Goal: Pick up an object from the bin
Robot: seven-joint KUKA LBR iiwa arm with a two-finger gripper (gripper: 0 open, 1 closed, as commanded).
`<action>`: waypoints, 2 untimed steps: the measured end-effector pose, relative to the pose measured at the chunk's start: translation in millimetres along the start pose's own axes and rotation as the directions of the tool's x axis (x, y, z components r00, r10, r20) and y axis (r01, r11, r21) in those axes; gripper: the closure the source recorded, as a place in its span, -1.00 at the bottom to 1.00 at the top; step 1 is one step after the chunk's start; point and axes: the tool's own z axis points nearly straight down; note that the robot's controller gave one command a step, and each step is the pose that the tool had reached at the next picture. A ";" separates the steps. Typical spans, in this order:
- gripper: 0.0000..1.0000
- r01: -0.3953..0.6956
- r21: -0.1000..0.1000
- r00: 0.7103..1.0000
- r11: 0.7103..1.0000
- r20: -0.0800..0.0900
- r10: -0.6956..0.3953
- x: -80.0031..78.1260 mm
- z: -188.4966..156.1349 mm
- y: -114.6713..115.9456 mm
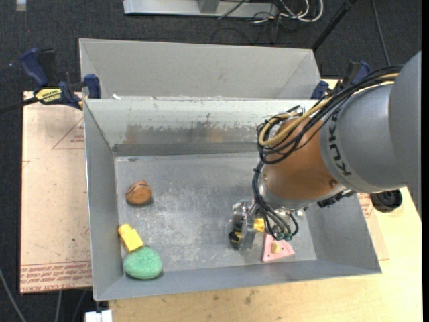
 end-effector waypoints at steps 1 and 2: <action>1.00 0.007 0.000 1.000 1.000 -0.008 -0.007 4.0 -45.4 5.2; 1.00 0.010 -0.001 1.000 1.000 -0.005 -0.010 1.1 -61.2 6.0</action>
Offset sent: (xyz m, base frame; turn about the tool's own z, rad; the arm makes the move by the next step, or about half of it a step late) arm 0.0407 -0.0233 0.0680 -0.0267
